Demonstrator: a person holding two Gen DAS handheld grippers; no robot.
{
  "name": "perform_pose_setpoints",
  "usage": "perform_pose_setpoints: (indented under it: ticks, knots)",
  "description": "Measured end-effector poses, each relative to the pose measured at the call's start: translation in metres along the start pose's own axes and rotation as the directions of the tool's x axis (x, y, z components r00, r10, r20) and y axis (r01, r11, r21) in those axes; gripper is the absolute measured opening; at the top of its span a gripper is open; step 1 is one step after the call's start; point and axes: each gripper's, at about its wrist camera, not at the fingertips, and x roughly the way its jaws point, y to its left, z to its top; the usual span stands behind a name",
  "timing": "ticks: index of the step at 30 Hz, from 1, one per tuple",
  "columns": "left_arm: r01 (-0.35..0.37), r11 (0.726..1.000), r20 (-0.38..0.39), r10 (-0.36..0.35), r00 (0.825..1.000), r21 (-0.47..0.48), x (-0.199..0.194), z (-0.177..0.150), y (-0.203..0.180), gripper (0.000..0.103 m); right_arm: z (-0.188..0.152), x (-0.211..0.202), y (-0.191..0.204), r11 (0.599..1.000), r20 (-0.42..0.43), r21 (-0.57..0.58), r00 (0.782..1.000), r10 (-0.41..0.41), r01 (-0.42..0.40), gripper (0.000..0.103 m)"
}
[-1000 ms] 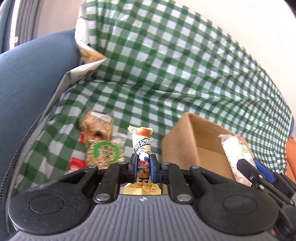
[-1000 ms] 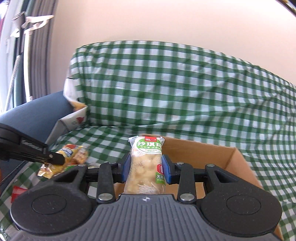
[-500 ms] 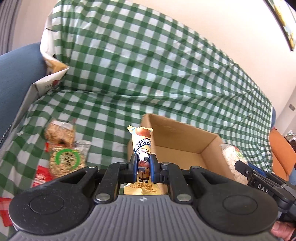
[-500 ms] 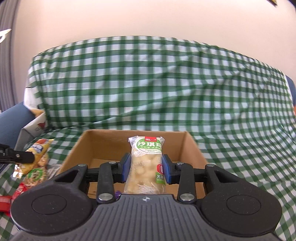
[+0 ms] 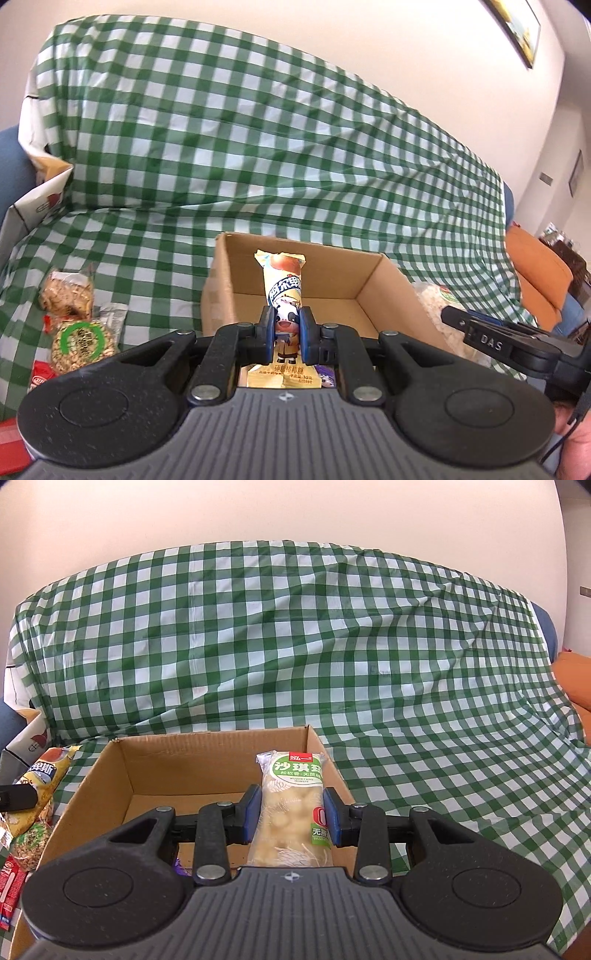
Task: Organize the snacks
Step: 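Carry both snacks over the box and open both tools to release them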
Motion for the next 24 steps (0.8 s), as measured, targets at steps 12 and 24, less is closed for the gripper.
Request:
perform_pose_setpoints:
  ticks: [12, 24]
  knots:
    - [0.047, 0.999, -0.005, -0.047, 0.999, 0.024, 0.001, -0.001, -0.009, 0.014, 0.002, -0.003, 0.007, 0.999, 0.009, -0.034, 1.0, 0.003, -0.003, 0.037]
    - [0.094, 0.995, -0.031, -0.094, 0.995, 0.01, 0.006, -0.001, -0.011, 0.026, 0.005, 0.004, 0.004, 0.998, -0.018, -0.062, 1.0, -0.011, 0.01, 0.059]
